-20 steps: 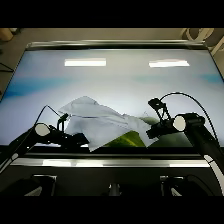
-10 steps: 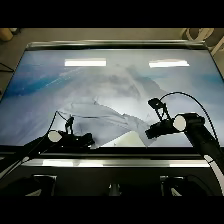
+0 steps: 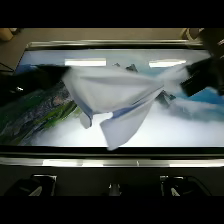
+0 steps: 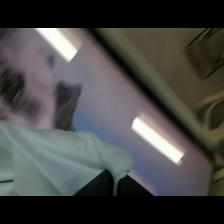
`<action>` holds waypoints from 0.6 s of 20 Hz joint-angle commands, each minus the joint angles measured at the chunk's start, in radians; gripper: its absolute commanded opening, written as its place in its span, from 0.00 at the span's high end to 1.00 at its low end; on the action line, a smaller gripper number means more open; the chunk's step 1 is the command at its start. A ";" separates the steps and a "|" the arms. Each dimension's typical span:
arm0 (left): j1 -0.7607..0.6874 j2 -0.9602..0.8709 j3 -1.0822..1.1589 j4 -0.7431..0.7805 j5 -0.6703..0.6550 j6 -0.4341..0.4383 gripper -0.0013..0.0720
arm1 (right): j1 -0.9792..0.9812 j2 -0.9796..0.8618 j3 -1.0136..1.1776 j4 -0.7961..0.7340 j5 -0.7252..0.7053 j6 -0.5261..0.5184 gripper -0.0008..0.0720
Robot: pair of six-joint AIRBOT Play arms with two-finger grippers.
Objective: Fold the shirts.
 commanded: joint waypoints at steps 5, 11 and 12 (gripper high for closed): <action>0.161 0.170 0.401 0.022 0.035 -0.056 0.95 | 0.001 0.115 0.476 -0.056 -0.009 -0.015 0.97; 0.161 0.161 0.379 0.116 -0.042 -0.088 0.95 | 0.001 0.076 0.476 -0.074 0.152 -0.019 0.97; 0.161 0.161 0.364 0.155 -0.046 -0.124 0.95 | 0.001 0.068 0.476 -0.084 0.154 -0.019 0.97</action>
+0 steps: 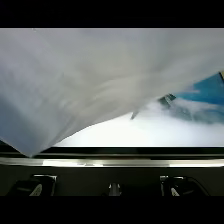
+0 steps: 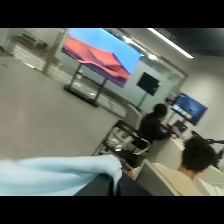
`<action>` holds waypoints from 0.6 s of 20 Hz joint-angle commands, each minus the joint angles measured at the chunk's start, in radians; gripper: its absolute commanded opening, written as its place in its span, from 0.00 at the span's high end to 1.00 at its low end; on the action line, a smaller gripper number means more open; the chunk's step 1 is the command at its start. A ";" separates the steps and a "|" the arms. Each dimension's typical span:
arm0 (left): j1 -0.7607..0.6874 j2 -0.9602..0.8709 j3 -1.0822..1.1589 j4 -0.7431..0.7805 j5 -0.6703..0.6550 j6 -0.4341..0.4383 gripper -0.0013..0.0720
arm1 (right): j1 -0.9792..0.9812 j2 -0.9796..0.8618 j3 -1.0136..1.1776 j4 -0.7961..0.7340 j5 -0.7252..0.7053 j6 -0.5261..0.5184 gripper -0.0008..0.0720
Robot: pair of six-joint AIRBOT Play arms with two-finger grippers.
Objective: Fold the shirts.
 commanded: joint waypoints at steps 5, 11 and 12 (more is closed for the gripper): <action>0.004 -0.017 -0.160 0.254 -0.103 -0.179 0.95 | 0.000 -0.119 0.012 -0.028 0.142 -0.002 0.97; 0.004 -0.162 -0.423 0.277 -0.087 -0.219 0.95 | 0.000 -0.509 0.011 -0.036 0.198 0.020 0.97; 0.004 -0.212 -0.440 0.277 -0.052 -0.219 0.95 | 0.000 -0.596 0.011 -0.034 0.165 0.053 0.97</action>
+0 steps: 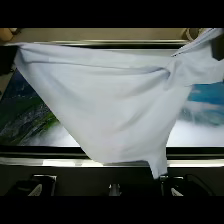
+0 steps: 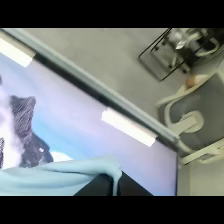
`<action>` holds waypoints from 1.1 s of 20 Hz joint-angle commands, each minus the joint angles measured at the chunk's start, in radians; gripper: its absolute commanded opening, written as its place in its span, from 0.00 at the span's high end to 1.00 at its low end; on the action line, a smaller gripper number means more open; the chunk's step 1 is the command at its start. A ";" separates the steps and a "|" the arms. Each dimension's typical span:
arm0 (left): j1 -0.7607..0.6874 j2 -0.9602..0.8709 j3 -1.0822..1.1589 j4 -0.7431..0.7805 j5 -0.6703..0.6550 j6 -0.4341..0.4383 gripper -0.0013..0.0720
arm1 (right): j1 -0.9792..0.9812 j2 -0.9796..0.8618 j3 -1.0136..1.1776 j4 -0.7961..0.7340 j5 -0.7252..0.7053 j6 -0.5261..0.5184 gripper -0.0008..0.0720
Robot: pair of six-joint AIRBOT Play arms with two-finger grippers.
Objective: Fold the shirts.
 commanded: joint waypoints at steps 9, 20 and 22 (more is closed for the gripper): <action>0.059 -0.528 -0.087 0.018 0.221 -0.032 0.95 | 0.001 -0.642 0.002 0.104 -0.268 0.349 0.97; 0.206 -0.639 -0.048 0.087 -0.196 -0.067 0.20 | -0.203 -0.682 0.002 0.282 -0.134 0.156 0.40; 0.269 -0.639 -0.072 0.158 -0.368 -0.070 0.28 | -0.323 -0.700 0.002 0.452 -0.051 0.084 0.40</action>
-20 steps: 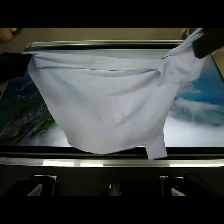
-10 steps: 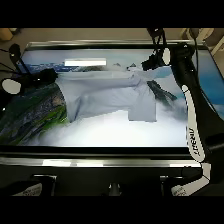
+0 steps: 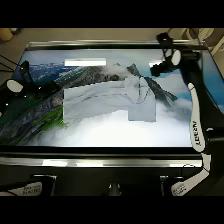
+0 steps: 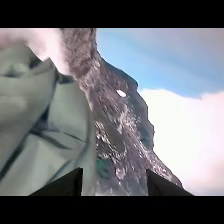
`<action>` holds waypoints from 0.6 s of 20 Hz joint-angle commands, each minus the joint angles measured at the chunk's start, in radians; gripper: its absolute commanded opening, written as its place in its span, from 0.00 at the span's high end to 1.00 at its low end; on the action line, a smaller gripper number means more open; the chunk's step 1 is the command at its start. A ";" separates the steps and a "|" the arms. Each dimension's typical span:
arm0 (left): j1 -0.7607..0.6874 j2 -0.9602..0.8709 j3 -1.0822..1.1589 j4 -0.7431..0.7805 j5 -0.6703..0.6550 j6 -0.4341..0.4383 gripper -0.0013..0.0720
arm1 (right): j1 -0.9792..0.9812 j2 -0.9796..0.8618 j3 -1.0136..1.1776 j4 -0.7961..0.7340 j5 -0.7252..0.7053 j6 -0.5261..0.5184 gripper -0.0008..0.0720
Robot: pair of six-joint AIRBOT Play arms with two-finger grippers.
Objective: Fold the shirts.
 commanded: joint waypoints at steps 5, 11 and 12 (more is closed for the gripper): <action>0.103 -0.006 -0.224 0.059 -0.271 0.016 0.24 | -0.272 -0.115 0.000 0.455 0.335 -0.224 0.40; 0.066 -0.045 -0.298 -0.110 -0.124 0.042 0.24 | -0.270 -0.176 0.000 0.480 0.370 -0.269 0.40; 0.058 -0.055 -0.298 -0.120 -0.114 0.042 0.24 | -0.270 -0.181 0.000 0.481 0.367 -0.269 0.40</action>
